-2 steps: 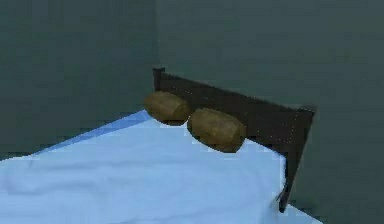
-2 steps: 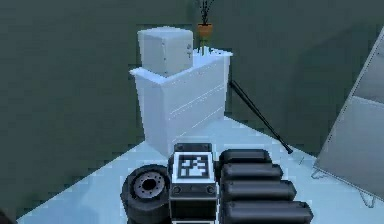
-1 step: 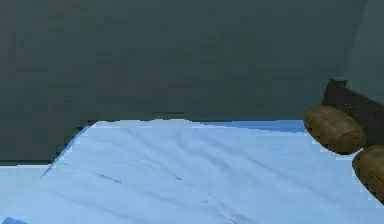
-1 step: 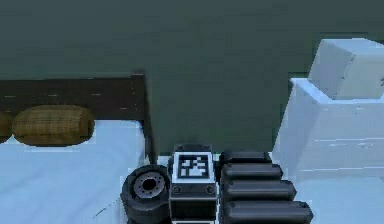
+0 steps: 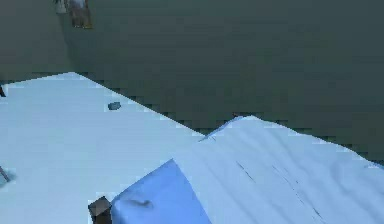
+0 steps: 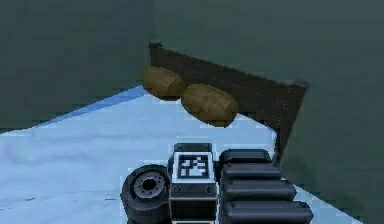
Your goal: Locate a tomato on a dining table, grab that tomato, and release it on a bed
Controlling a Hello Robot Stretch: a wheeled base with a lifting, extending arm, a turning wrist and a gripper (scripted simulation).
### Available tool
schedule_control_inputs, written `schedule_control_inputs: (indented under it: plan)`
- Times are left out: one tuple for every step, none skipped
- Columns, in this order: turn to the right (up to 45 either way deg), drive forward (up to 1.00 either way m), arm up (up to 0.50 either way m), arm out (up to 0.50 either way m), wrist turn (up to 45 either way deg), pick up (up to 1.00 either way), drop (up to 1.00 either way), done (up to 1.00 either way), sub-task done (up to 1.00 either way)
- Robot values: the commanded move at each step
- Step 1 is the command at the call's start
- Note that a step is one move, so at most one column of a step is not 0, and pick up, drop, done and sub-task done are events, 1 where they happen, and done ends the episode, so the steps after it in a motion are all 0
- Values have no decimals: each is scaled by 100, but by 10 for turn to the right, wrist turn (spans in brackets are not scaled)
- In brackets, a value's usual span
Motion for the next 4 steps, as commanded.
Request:
schedule_control_inputs:
  plan:
    - [-240,0,0,0,0,0,0,0,0]
    - [0,0,0,48,0,0,0,0,0]
    - [0,0,0,0,450,0,0,0,0]
    - [0,0,0,0,450,0,0,0,0]
